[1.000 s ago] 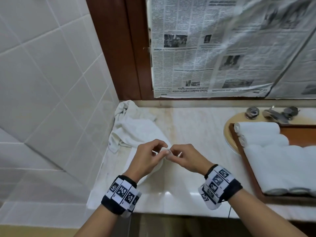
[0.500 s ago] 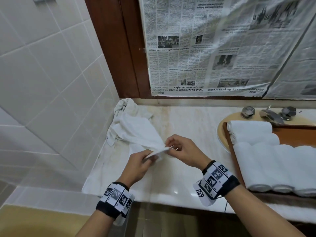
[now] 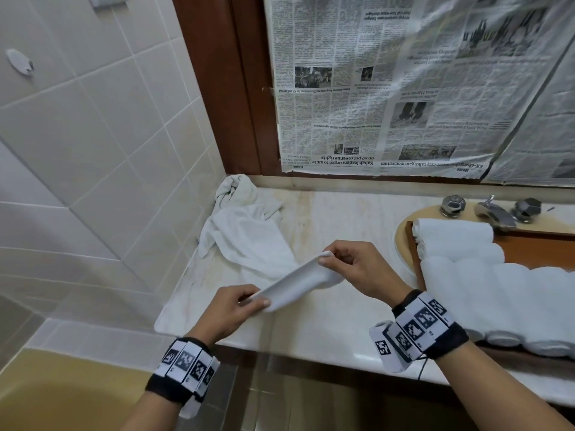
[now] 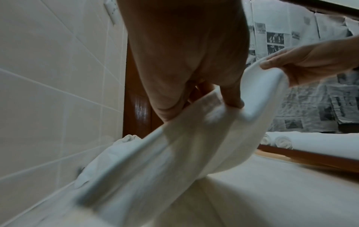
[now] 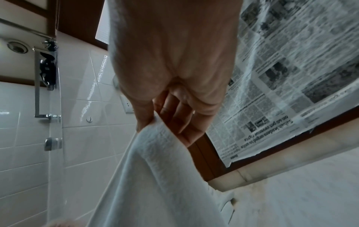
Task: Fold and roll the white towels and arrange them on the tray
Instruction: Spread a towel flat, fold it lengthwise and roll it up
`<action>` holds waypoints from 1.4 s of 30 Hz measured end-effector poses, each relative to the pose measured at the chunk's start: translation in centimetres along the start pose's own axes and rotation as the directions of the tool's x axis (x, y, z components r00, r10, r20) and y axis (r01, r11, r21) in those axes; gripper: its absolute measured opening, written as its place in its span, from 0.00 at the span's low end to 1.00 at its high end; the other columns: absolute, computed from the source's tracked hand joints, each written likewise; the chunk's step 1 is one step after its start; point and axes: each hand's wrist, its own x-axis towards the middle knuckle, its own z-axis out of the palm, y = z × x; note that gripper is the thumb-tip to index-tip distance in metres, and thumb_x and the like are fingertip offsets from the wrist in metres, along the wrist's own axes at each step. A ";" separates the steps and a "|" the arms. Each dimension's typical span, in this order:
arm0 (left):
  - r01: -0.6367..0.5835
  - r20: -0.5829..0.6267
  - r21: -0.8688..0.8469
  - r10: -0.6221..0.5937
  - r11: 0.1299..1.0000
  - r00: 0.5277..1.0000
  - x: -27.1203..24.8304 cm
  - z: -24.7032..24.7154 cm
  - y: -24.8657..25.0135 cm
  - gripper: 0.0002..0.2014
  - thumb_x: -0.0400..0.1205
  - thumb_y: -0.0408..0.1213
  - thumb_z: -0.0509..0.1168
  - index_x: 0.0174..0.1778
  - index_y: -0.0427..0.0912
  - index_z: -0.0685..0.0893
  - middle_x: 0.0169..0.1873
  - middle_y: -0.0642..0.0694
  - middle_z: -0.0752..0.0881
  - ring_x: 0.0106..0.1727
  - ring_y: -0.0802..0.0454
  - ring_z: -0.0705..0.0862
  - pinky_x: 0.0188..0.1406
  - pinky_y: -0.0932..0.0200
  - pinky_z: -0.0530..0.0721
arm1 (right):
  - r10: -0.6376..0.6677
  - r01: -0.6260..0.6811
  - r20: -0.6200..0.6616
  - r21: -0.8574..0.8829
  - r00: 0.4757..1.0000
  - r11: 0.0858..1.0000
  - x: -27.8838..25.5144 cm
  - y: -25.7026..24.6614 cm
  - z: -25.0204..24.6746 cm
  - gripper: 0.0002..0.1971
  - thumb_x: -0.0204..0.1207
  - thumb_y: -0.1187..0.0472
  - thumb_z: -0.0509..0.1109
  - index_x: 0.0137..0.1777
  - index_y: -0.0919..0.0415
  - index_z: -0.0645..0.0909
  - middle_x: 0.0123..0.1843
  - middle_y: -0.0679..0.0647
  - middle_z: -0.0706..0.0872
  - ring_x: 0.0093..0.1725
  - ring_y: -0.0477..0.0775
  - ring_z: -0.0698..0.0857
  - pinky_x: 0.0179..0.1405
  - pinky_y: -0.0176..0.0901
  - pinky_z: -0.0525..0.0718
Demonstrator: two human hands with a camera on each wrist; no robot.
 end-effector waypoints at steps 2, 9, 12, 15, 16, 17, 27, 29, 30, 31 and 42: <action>0.015 0.026 -0.019 -0.015 1.000 1.000 -0.8 -0.5 -0.8 0.11 0.82 0.49 0.71 0.35 0.54 0.85 0.28 0.53 0.81 0.32 0.62 0.76 0.35 0.58 0.68 | -0.003 0.002 -0.034 -0.020 0.999 1.000 -1.0 -0.5 -1.1 0.08 0.81 0.52 0.72 0.43 0.54 0.87 0.35 0.56 0.86 0.38 0.61 0.82 0.36 0.48 0.76; -0.041 -0.040 0.025 0.042 0.999 0.998 -1.6 -3.2 -1.8 0.04 0.84 0.43 0.70 0.46 0.55 0.89 0.41 0.60 0.89 0.45 0.60 0.86 0.41 0.70 0.76 | 0.056 -0.061 -0.105 -0.041 0.993 0.997 -5.2 -2.1 -2.8 0.07 0.80 0.54 0.73 0.43 0.54 0.87 0.34 0.51 0.86 0.34 0.47 0.81 0.36 0.37 0.75; -0.093 -0.069 0.010 0.093 0.996 0.993 -1.8 -4.3 -1.9 0.02 0.83 0.44 0.71 0.47 0.55 0.89 0.45 0.61 0.89 0.48 0.59 0.86 0.44 0.71 0.77 | 0.089 -0.091 -0.122 -0.014 0.989 0.996 -7.2 -2.6 -2.4 0.07 0.80 0.56 0.73 0.43 0.57 0.87 0.34 0.51 0.86 0.35 0.43 0.81 0.36 0.34 0.75; -0.128 -0.098 0.030 0.130 0.991 0.987 -1.9 -4.8 -2.7 0.05 0.80 0.48 0.70 0.46 0.56 0.89 0.45 0.58 0.88 0.47 0.56 0.85 0.47 0.68 0.78 | 0.132 -0.124 -0.140 0.062 0.981 0.990 -8.2 -2.6 -1.9 0.05 0.80 0.58 0.73 0.44 0.58 0.88 0.37 0.54 0.88 0.38 0.47 0.84 0.38 0.37 0.78; -0.112 -0.101 0.048 0.117 0.993 0.988 -1.7 -4.9 -3.2 0.03 0.81 0.47 0.71 0.46 0.56 0.89 0.45 0.58 0.88 0.46 0.56 0.85 0.47 0.67 0.79 | 0.143 -0.134 -0.148 0.067 0.979 0.989 -8.1 -2.2 -1.5 0.05 0.80 0.57 0.73 0.45 0.58 0.88 0.37 0.53 0.89 0.38 0.49 0.85 0.39 0.39 0.79; -0.093 -0.092 0.062 0.098 0.994 0.991 -1.4 -4.9 -3.8 0.01 0.82 0.45 0.72 0.46 0.57 0.88 0.44 0.57 0.88 0.46 0.57 0.84 0.47 0.65 0.79 | 0.155 -0.148 -0.156 0.057 0.975 0.987 -8.0 -1.6 -0.9 0.06 0.80 0.56 0.74 0.45 0.57 0.88 0.38 0.53 0.89 0.39 0.51 0.85 0.39 0.41 0.79; 0.045 -0.119 0.171 -0.025 0.984 0.993 7.4 -1.6 -8.4 0.02 0.80 0.35 0.74 0.45 0.47 0.88 0.53 0.45 0.85 0.53 0.47 0.84 0.61 0.54 0.78 | 0.268 -0.289 -0.152 -0.142 0.951 0.947 0.7 6.8 8.5 0.05 0.80 0.52 0.74 0.43 0.49 0.83 0.44 0.45 0.86 0.47 0.44 0.83 0.49 0.37 0.77; 0.062 -0.097 0.243 -0.039 0.968 0.994 9.6 -1.1 -10.1 0.04 0.79 0.34 0.74 0.48 0.41 0.91 0.63 0.40 0.84 0.63 0.42 0.83 0.66 0.55 0.72 | 0.321 -0.342 -0.149 -0.149 0.935 0.928 2.4 8.6 10.3 0.04 0.80 0.53 0.74 0.48 0.52 0.84 0.50 0.49 0.85 0.51 0.48 0.83 0.53 0.40 0.77; 0.073 -0.079 0.271 -0.054 0.960 0.995 10.5 -0.9 -10.9 0.05 0.79 0.33 0.75 0.48 0.39 0.91 0.67 0.38 0.82 0.66 0.40 0.82 0.68 0.55 0.70 | 0.345 -0.367 -0.156 -0.140 0.925 0.920 3.0 9.4 11.1 0.05 0.80 0.54 0.73 0.49 0.54 0.85 0.52 0.50 0.85 0.52 0.50 0.83 0.53 0.40 0.76; 0.080 -0.062 0.283 -0.065 0.956 0.996 11.4 -0.7 -11.4 0.05 0.78 0.33 0.75 0.48 0.39 0.91 0.71 0.38 0.80 0.68 0.39 0.81 0.71 0.54 0.70 | 0.371 -0.393 -0.164 -0.130 0.914 0.910 3.5 10.1 11.8 0.07 0.80 0.54 0.73 0.50 0.56 0.85 0.53 0.51 0.85 0.54 0.50 0.83 0.53 0.39 0.75; -0.008 0.039 0.283 -0.003 0.959 0.999 11.8 1.8 -13.5 0.04 0.81 0.36 0.70 0.47 0.41 0.89 0.38 0.40 0.91 0.46 0.39 0.86 0.42 0.57 0.70 | 0.502 -0.519 -0.169 -0.080 0.848 0.851 2.0 11.5 12.9 0.04 0.77 0.58 0.75 0.42 0.52 0.83 0.40 0.46 0.87 0.38 0.41 0.82 0.34 0.25 0.73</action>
